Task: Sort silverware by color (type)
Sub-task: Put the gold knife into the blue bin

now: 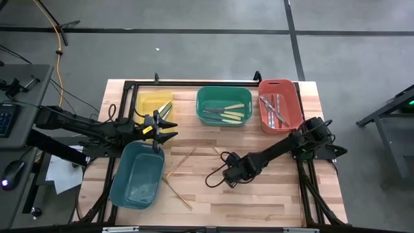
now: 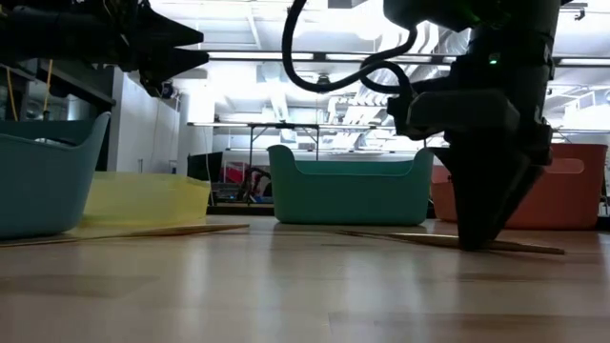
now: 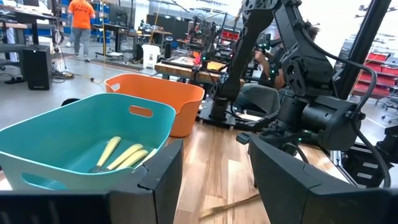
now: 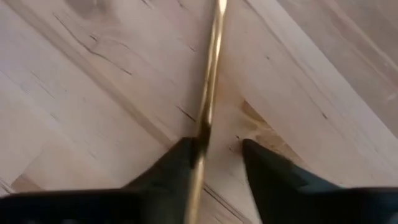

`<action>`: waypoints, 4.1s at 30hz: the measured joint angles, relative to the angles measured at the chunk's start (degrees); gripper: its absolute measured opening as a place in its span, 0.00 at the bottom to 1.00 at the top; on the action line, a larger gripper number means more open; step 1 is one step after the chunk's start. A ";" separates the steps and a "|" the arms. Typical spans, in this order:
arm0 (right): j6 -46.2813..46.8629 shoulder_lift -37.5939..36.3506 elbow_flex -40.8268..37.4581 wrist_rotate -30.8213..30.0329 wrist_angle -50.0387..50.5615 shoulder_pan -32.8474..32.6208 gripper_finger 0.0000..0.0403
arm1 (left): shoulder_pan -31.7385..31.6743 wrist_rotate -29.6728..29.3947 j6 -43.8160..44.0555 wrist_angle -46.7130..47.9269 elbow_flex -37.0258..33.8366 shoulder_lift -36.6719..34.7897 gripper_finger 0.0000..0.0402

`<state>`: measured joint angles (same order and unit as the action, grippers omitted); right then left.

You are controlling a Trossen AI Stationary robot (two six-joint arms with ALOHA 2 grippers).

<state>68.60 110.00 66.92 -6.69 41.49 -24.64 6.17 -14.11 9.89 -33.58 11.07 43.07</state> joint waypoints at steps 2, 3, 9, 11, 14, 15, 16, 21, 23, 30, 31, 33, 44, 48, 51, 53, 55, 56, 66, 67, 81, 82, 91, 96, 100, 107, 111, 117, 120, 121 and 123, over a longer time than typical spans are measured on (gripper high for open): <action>0.00 0.04 0.01 0.46 1.06 0.00 0.23 | -0.01 0.00 -0.01 -0.01 0.00 0.00 0.44; -0.19 0.10 0.01 0.78 1.41 0.00 0.17 | -0.02 0.00 0.00 0.00 0.00 0.00 0.44; -4.58 0.12 -0.01 1.42 1.81 -0.04 0.04 | -0.02 0.00 0.00 -0.01 0.00 0.00 0.44; -5.86 0.06 -0.01 1.48 1.91 -0.04 0.02 | 0.00 0.00 -0.02 0.00 0.00 0.00 0.44; -7.19 -0.81 -0.13 1.98 2.18 0.53 0.01 | 0.00 0.00 -0.02 0.00 0.00 0.00 0.44; -7.28 -1.20 -0.29 2.12 2.43 0.63 0.01 | -0.02 0.00 0.00 -0.02 0.00 0.00 0.44; -7.60 -1.74 -0.42 1.99 2.87 0.61 0.01 | -0.02 0.00 0.00 -0.01 0.00 0.00 0.44; -7.20 -5.19 -0.61 -0.59 5.99 0.23 0.00 | 0.00 0.00 0.00 0.00 0.00 0.00 0.44; -6.30 -6.54 -0.51 -2.83 6.76 -0.23 0.01 | -0.02 0.00 0.00 0.02 0.00 0.00 0.44; -2.90 -9.26 -0.47 -8.85 5.74 -3.27 0.01 | -0.01 0.00 0.00 0.32 0.00 0.01 0.44; -2.68 -9.40 -0.47 -9.39 5.71 -3.51 0.01 | -0.02 0.00 0.00 0.49 0.00 0.00 0.44; -2.60 -9.56 -0.45 -9.58 5.57 -3.69 0.00 | -0.02 0.00 0.00 0.64 0.00 0.00 0.44; -4.01 -9.56 -0.38 -10.31 6.58 -2.63 0.00 | -0.02 0.00 0.00 0.87 0.00 0.00 0.44; -4.33 -9.58 -0.36 -10.30 6.96 -1.70 0.00 | -0.01 0.00 0.00 0.90 0.00 0.01 0.44; -4.37 -9.60 -0.36 -10.26 6.96 -1.09 0.00 | -0.02 0.00 0.00 0.92 0.00 0.01 0.44; -4.61 -9.62 -0.34 -9.69 6.98 -0.76 0.00 | -0.02 0.00 0.00 0.94 0.00 0.02 0.44; -4.62 -9.63 -0.34 -9.63 7.00 -0.68 0.00 | -0.02 0.00 0.00 0.94 0.00 0.01 0.44; -4.61 -9.63 -0.34 -9.60 7.02 -0.68 0.00 | -0.02 0.00 0.00 0.94 0.00 0.02 0.44; -6.77 -9.54 -0.30 -5.07 8.50 -0.48 0.00 | -0.01 0.00 0.00 1.01 0.00 0.02 0.44; -6.99 -9.53 -0.29 -5.11 8.50 -0.40 0.00 | 0.00 0.00 -0.01 1.01 0.00 0.00 0.44; -10.57 -9.49 -9.92 7.88 -6.77 8.15 0.16 | 0.00 0.01 0.00 1.27 0.00 0.02 0.44; -10.29 -9.53 -11.22 8.83 -9.00 8.82 0.20 | 0.00 0.00 0.00 1.27 0.00 0.00 0.44; -13.16 -9.46 -10.30 8.86 -7.63 10.39 0.43 | 0.00 0.00 0.00 1.44 0.00 0.02 0.44; -18.66 -9.39 -5.60 5.68 -4.31 10.31 0.44 | -0.01 0.00 0.00 1.44 0.00 0.00 0.44; -21.49 -9.39 -3.08 3.20 0.17 10.31 0.44 | -0.02 0.00 0.00 1.44 0.00 0.02 0.44; -30.47 -9.41 -3.65 -1.56 5.11 10.82 0.44 | 0.00 0.00 0.00 1.55 0.00 0.00 0.44; -37.51 -9.41 -5.44 -1.89 4.38 12.43 0.44 | -0.02 0.00 0.00 1.64 0.00 0.02 0.44; -48.99 -9.41 -7.47 -0.98 1.68 14.84 0.44 | -0.01 0.00 0.00 1.66 0.00 0.02 0.44; -54.74 -9.37 -7.87 1.05 0.47 15.87 0.44 | -0.01 0.00 0.00 1.66 0.00 0.01 0.44; -55.92 -9.15 -7.86 1.86 -0.05 16.22 0.44 | -0.01 0.00 0.00 1.68 0.00 0.01 0.44; -58.37 -8.32 -7.86 3.91 -0.12 16.81 0.44 | 0.00 0.00 0.00 1.68 0.00 0.02 0.44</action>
<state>10.23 101.69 59.07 -2.78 41.36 -7.83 6.17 -14.11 9.89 -31.90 11.07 43.09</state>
